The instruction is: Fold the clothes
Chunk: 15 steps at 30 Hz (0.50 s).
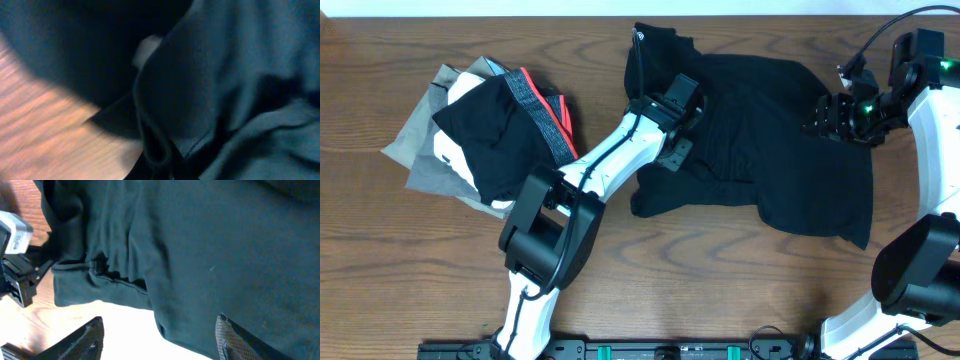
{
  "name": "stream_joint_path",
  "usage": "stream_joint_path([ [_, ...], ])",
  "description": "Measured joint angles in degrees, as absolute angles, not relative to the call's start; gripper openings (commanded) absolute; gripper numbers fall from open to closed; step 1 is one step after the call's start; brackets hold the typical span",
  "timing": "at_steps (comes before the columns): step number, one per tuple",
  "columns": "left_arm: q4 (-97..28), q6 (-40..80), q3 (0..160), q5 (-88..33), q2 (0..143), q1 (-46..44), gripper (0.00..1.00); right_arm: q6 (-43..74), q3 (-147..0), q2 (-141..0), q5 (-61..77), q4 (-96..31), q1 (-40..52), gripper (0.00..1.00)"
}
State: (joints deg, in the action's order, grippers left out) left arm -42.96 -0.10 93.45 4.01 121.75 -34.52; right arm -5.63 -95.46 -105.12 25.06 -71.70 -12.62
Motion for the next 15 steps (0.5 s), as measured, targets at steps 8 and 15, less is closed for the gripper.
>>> stream_joint_path([
  [8, -54.3, 10.8, 93.4, 17.6, 113.2, -31.5, 0.06, -5.6, -95.5, -105.1, 25.0, -71.5, -12.6, 0.71],
  [15, -62.0, 15.9, 93.4, 21.3, 112.7, -28.2, 0.33, -5.6, -95.5, -105.1, 24.9, -71.6, -12.6, 0.72],
])
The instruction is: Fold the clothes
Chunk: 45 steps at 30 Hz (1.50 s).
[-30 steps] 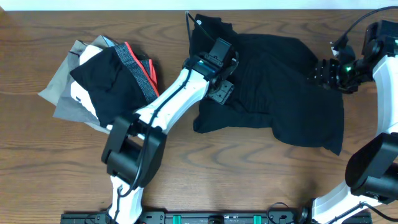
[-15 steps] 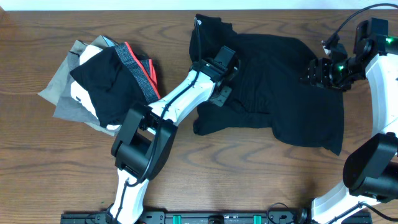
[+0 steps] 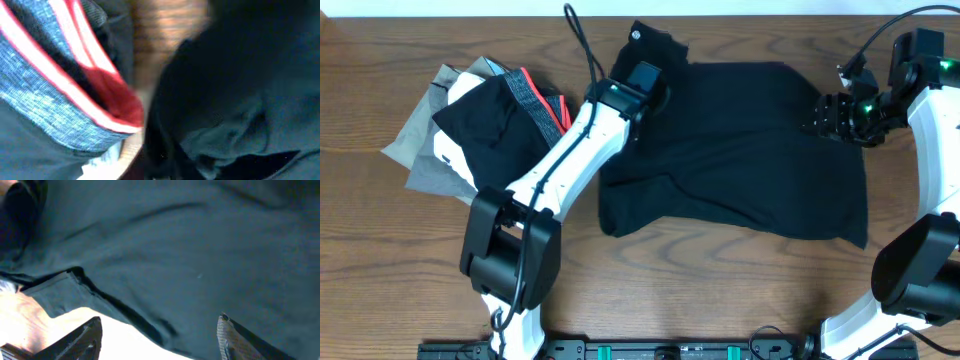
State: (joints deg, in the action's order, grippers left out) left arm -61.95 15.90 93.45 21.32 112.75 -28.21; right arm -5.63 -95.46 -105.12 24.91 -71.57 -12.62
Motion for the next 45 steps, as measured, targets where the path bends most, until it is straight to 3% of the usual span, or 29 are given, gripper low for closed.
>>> stream_joint_path([
  [2, -62.7, 16.3, 93.4, 21.6, 112.8, -27.5, 0.43, -5.6, -95.5, -105.1, 24.7, -71.6, -12.6, 0.74],
  [7, -65.2, 17.0, 93.4, 22.5, 112.8, -25.6, 0.44, -5.4, -93.9, -105.0, 24.1, -69.3, -12.6, 0.74],
  [12, -61.4, 16.2, 93.4, 20.6, 112.8, -25.2, 0.44, -1.5, -86.6, -104.9, 21.0, -62.9, -12.6, 0.63],
  [16, -52.9, 8.4, 93.4, 10.4, 112.8, -25.8, 0.54, 3.6, -80.0, -104.9, 17.6, -57.7, -12.6, 0.61],
  [19, -47.2, 3.0, 93.4, 5.5, 112.8, -27.2, 0.56, 7.5, -75.6, -104.9, 15.9, -52.3, -12.6, 0.53],
  [22, -42.5, -1.5, 93.4, 2.9, 113.2, -28.5, 0.56, 10.7, -71.5, -104.9, 15.2, -46.9, -12.6, 0.31],
  [26, -39.3, -5.0, 93.4, 2.5, 115.7, -28.8, 0.56, 14.5, -66.7, -104.9, 14.8, -42.1, -12.6, 0.19],
  [33, -38.0, -8.5, 93.4, 3.3, 122.7, -28.5, 0.55, 17.9, -60.8, -104.9, 14.5, -35.7, -12.6, 0.15],
  [35, -37.5, -9.1, 93.4, 4.1, 124.0, -28.5, 0.46, 18.3, -59.9, -104.9, 14.5, -35.2, -12.6, 0.15],
  [37, -37.1, -9.2, 93.4, 5.5, 124.8, -28.5, 0.27, 18.6, -59.5, -104.9, 14.4, -35.2, -12.6, 0.15],
  [40, -37.0, -8.2, 93.4, 9.3, 125.3, -28.5, 0.06, 18.9, -59.5, -104.9, 13.4, -35.2, -12.6, 0.15],
  [45, -39.4, -1.3, 93.4, 21.9, 125.3, -28.6, 0.06, 19.6, -59.5, -104.5, 9.2, -36.6, -12.6, 0.15],
])
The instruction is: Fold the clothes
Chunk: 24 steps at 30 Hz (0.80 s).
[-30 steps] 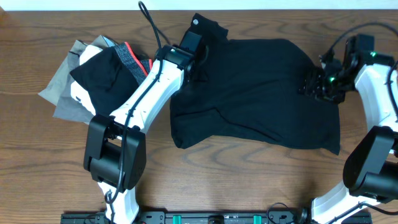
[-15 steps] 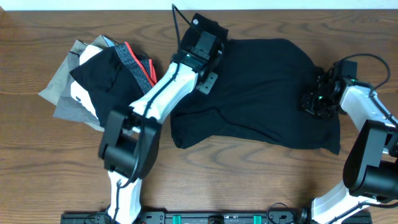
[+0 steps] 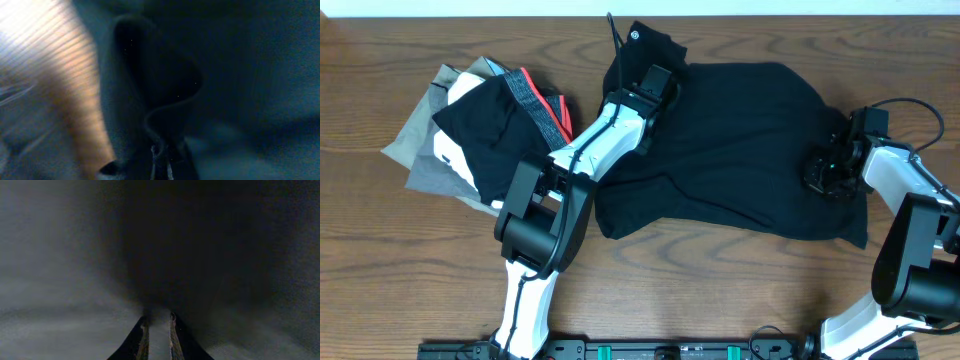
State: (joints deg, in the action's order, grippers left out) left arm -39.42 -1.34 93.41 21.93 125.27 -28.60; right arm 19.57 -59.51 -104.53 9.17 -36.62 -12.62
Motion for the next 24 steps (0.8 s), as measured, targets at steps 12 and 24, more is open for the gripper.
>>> stream_joint_path([
  [12, -51.5, 14.8, 93.4, 35.1, 125.3, -23.4, 0.13, 21.8, -59.5, -104.2, 1.5, -38.1, -16.2, 0.14],
  [24, -55.6, 17.0, 93.4, 31.8, 119.6, -22.9, 0.43, 20.0, -62.6, -104.1, 2.6, -40.9, -20.6, 0.24],
])
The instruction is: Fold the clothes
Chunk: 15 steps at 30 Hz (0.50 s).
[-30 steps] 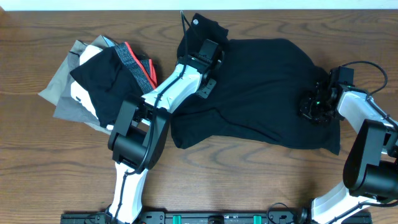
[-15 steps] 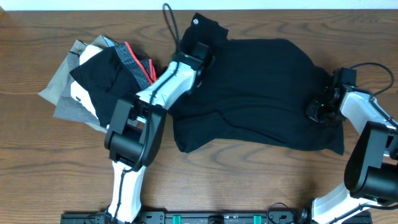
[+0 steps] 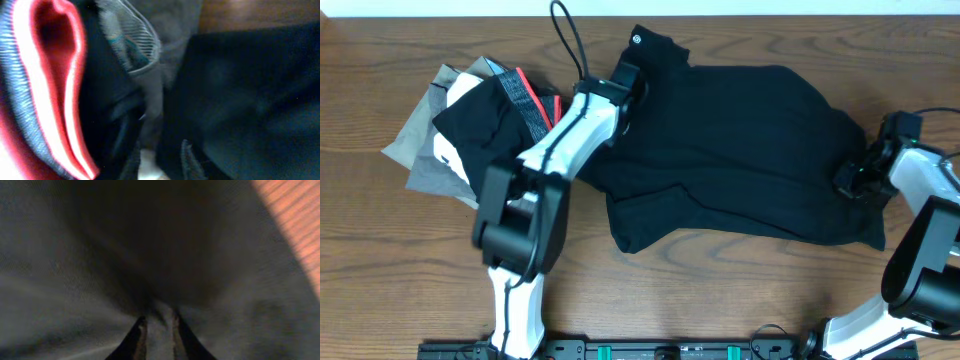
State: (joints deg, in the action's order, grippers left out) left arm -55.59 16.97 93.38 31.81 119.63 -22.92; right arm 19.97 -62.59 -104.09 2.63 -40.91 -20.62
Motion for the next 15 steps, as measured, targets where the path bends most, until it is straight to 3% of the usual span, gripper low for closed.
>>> stream_joint_path([
  [3, -55.5, 17.3, 93.4, 30.2, 114.0, -22.9, 0.48, 18.2, -65.4, -103.2, 4.5, -42.5, -21.8, 0.33],
  [6, -55.6, 17.6, 93.4, 29.5, 107.9, -22.9, 0.5, 16.1, -68.3, -100.6, 8.1, -43.1, -22.3, 0.32],
  [15, -55.9, 15.0, 93.4, 16.4, 98.1, -22.7, 0.5, 13.7, -71.2, -96.5, 16.3, -34.7, -21.6, 0.03],
])
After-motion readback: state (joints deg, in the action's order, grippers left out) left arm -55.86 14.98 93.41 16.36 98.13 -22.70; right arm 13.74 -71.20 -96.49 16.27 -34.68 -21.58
